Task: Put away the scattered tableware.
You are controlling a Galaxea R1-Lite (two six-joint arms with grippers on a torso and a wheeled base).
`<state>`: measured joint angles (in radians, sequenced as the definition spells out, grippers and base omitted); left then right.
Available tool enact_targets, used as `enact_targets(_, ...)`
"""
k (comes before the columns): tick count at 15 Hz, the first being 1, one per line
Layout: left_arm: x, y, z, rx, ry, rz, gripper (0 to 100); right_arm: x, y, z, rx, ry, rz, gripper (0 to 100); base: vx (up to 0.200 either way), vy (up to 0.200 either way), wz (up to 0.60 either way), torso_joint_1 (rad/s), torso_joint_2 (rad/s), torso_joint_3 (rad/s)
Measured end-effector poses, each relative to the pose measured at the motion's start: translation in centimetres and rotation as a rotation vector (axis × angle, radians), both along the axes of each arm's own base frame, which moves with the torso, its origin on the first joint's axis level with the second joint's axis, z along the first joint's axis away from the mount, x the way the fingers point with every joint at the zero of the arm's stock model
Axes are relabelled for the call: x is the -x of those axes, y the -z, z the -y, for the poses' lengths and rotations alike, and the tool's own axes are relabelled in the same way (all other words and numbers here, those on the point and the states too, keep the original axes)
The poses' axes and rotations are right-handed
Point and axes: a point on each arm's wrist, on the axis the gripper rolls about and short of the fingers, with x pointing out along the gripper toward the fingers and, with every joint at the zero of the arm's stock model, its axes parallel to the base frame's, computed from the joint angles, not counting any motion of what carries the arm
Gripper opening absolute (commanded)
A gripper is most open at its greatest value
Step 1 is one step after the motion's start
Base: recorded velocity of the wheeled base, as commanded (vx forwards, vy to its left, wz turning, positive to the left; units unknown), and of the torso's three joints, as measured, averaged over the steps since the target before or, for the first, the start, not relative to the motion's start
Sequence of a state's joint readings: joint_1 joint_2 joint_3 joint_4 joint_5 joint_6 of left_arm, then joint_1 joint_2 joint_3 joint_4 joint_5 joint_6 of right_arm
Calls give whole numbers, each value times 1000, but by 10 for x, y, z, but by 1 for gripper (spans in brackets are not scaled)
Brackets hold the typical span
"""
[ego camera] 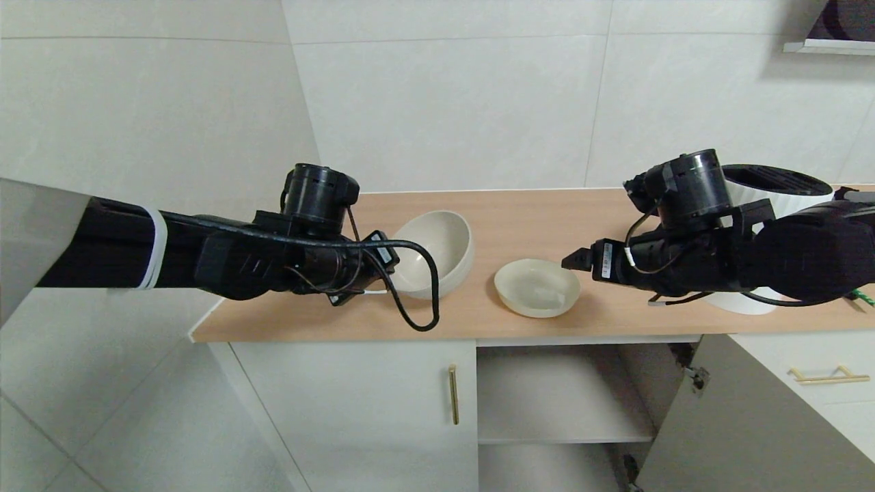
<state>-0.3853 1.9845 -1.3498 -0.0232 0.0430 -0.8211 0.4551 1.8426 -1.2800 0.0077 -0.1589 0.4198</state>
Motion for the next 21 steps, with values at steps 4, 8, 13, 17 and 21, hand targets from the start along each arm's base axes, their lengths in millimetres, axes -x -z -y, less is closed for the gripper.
enact_targets(4, 6, -5, -3, 3, 6, 7, 0, -16, 16, -8, 49, 74, 42, 100, 0, 0, 0, 0, 0, 0)
enact_targets(8, 9, -8, -4, 6, 7, 13, 0, -33, 42, -23, 59, 81, 56, 100, 0, 0, 0, 0, 0, 0)
enact_targets(13, 9, -9, -4, 6, 7, 14, 0, -41, 56, -28, 79, 88, 33, 100, 0, 0, 0, 0, 0, 0)
enact_targets(17, 9, -9, -4, 6, 7, 14, 0, -42, 60, -28, 85, 87, 23, 0, 0, 0, 0, 0, 0, 0)
enact_targets(21, 9, -9, -4, 6, 7, 14, 0, -42, 62, -28, 86, 86, 17, 0, 0, 0, 0, 0, 0, 0)
